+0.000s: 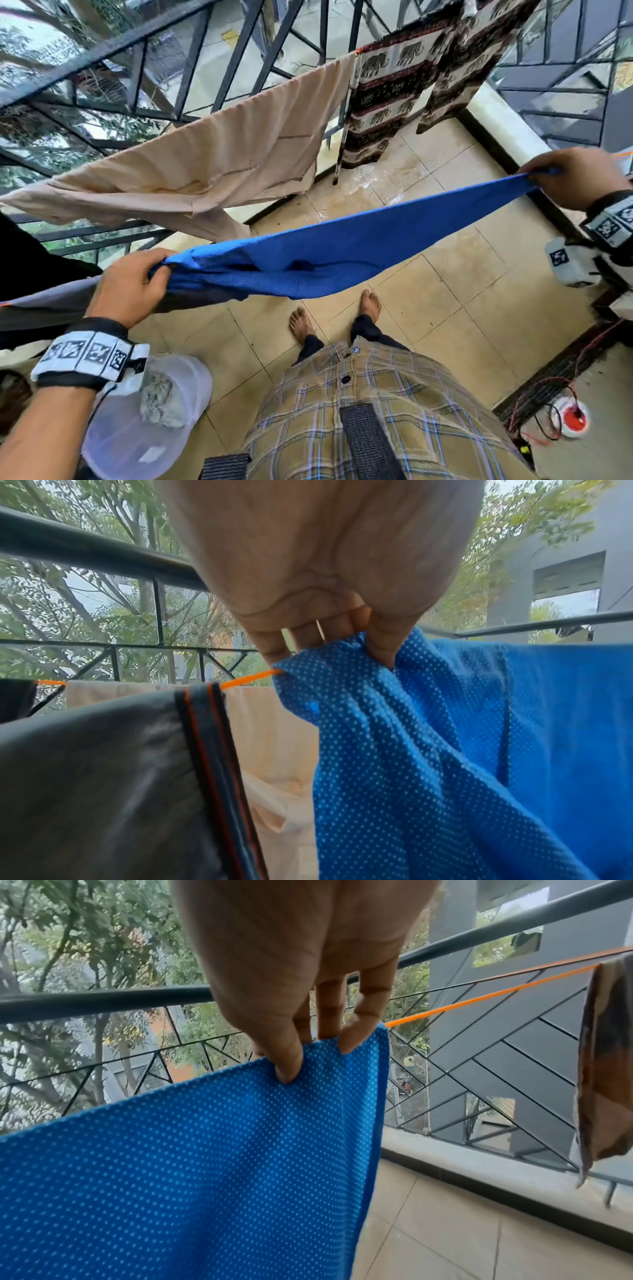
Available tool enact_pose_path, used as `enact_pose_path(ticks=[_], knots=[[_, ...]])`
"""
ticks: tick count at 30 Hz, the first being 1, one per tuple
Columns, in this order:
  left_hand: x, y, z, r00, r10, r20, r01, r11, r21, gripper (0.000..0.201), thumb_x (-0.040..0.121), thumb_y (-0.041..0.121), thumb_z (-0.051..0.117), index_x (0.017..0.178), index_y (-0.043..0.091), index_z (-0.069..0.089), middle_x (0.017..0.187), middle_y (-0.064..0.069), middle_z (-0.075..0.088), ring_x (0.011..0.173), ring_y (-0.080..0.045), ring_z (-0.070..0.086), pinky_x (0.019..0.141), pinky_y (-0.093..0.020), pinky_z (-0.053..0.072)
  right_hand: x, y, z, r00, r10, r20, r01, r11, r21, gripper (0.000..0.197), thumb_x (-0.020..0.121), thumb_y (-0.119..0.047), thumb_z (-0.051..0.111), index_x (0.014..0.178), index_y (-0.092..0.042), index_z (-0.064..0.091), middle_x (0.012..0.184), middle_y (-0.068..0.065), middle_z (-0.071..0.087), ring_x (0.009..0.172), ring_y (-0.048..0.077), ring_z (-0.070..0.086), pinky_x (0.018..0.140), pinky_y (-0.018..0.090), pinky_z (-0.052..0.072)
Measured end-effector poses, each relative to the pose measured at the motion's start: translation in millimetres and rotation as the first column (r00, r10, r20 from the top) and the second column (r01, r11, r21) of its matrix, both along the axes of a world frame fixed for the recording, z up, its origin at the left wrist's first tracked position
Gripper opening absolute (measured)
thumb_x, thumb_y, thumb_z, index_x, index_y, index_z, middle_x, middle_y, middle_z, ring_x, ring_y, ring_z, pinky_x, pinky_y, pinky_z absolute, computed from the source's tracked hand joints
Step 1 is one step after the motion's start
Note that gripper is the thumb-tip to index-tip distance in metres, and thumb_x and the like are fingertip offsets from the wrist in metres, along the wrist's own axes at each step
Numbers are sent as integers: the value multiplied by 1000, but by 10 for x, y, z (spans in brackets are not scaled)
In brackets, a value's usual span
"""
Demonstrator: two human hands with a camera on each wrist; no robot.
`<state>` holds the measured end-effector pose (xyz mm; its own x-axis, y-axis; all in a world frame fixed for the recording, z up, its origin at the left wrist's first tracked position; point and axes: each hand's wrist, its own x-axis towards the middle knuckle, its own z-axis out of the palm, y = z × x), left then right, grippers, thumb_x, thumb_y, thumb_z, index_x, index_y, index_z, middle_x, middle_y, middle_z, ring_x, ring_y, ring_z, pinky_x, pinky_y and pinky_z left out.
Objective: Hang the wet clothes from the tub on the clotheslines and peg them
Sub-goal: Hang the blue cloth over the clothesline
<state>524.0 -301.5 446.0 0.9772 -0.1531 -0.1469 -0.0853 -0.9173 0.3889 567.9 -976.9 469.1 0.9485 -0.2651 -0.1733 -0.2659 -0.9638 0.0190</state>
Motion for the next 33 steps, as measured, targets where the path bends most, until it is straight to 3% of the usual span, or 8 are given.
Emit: enact_pose_path(ticks=[7,9,13,16,23,25,29,33], knots=[[-101,2,-94,1000,8,-20,-10,998,-68,29,81,11,57,104,6,74,98,-17,74,87,-35,69,80,-42,50,-174,387,74,998,-67,-9,67,995,67,27,79,-6,63,95,-24,76,97,19,71,86,42,64,76,44,55],[-150,1,-187,999,-7,-46,4,997,-71,34,78,16,54,103,7,74,99,-16,74,89,-35,69,82,-43,50,-231,471,41,994,-105,-13,106,989,103,29,78,-1,64,97,-19,76,98,22,70,87,43,64,76,43,52],[-179,30,-360,996,-20,-84,15,998,-56,36,78,23,51,103,13,74,97,-13,75,92,-35,70,83,-44,52,-309,643,-95,993,-96,-72,103,990,94,31,74,-10,74,101,-25,74,104,16,67,94,39,63,83,46,54],[-179,-7,-432,995,-22,-101,20,1000,-15,36,78,27,51,102,16,74,94,-12,75,89,-35,69,80,-43,52,-321,791,-218,995,-34,-91,44,993,111,29,74,-12,75,101,-22,74,109,14,63,100,38,61,89,46,52],[-192,-102,-698,978,-31,-209,59,990,131,26,83,34,52,96,19,69,87,-10,72,86,-36,66,74,-43,50,-179,829,-411,950,12,-313,5,999,54,24,82,-38,71,103,-26,73,105,13,69,95,33,63,74,33,46],[-191,-140,-777,977,-22,-211,56,986,160,24,85,36,61,101,19,69,91,-9,72,90,-35,66,78,-44,49,-134,785,-415,939,32,-342,-13,998,59,22,83,-37,70,101,-25,73,104,12,70,93,31,62,72,31,43],[-138,-236,-888,979,13,-204,24,984,176,39,84,44,68,112,16,68,99,-10,72,94,-35,66,83,-45,51,-35,677,-432,930,68,-361,-48,997,64,22,85,-37,69,102,-24,72,103,12,69,95,31,61,72,32,43],[-81,-314,-930,980,44,-194,-5,980,201,60,80,36,77,133,13,58,128,-17,63,115,-38,59,101,-50,46,81,611,-458,927,114,-357,-73,989,127,23,86,-37,69,102,-22,72,102,10,70,97,30,62,78,34,48]])
